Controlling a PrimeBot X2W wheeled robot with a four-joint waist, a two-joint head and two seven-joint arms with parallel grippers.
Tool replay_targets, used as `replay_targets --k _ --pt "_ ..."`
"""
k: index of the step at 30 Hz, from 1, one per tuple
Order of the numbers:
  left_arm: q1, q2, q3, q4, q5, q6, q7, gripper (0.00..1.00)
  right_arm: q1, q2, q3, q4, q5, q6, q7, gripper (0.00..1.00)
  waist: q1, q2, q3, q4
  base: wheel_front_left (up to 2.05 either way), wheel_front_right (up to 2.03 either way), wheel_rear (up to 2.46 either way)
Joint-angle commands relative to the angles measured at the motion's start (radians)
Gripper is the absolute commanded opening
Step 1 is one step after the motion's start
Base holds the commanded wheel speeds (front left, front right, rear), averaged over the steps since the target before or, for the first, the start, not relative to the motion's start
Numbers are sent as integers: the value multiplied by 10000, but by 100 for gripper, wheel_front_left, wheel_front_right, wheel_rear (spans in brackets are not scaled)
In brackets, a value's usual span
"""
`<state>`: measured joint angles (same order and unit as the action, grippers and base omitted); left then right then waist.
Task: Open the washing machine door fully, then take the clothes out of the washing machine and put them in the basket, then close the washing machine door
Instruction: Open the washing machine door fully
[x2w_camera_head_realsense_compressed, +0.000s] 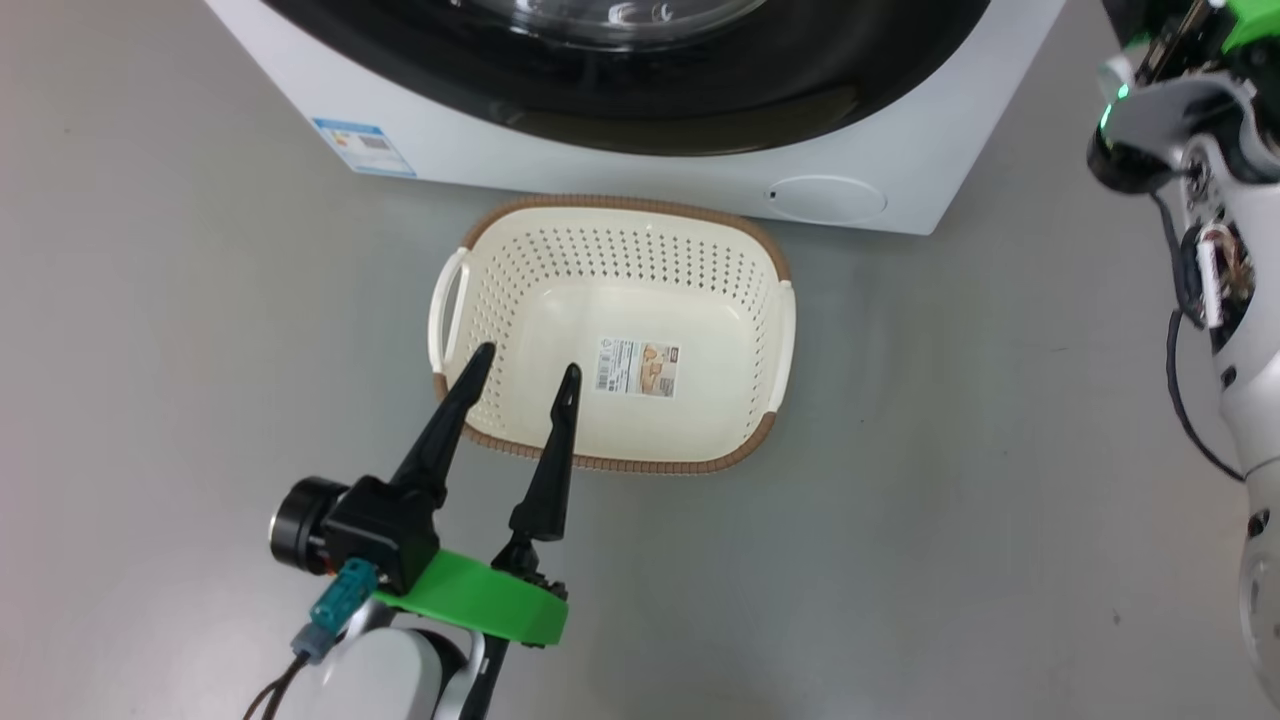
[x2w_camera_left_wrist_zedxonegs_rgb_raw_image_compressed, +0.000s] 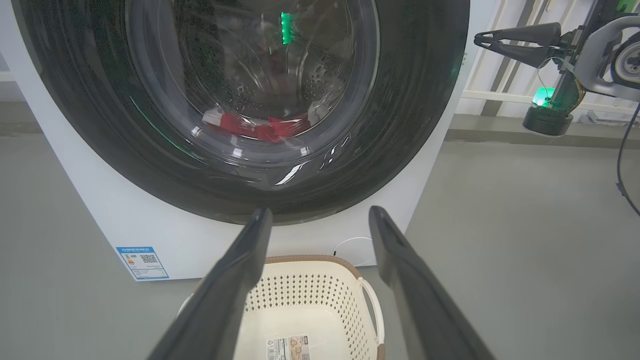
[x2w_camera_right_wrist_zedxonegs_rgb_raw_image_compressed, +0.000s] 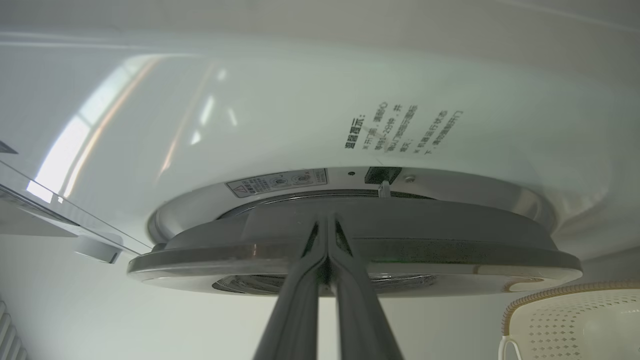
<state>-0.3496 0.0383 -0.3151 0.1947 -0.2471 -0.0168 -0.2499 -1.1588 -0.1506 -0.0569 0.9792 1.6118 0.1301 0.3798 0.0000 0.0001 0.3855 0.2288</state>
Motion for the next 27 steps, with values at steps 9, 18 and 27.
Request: replay_targets --k 9,18,27 --pt "-503 120 -58 -332 -134 127 -118 100 -1058 134 129 76 -50 6 93 0 0 -1 524 377 0 0 0" --pt "-732 120 -245 -320 -181 177 -118 100 -1461 118 192 391 -137 6 250 0 0 -1 686 572 0 0 0" --pt "-811 120 -308 -352 -225 236 -118 100 -1734 118 282 600 -178 6 637 0 0 -1 906 643 0 0 0"
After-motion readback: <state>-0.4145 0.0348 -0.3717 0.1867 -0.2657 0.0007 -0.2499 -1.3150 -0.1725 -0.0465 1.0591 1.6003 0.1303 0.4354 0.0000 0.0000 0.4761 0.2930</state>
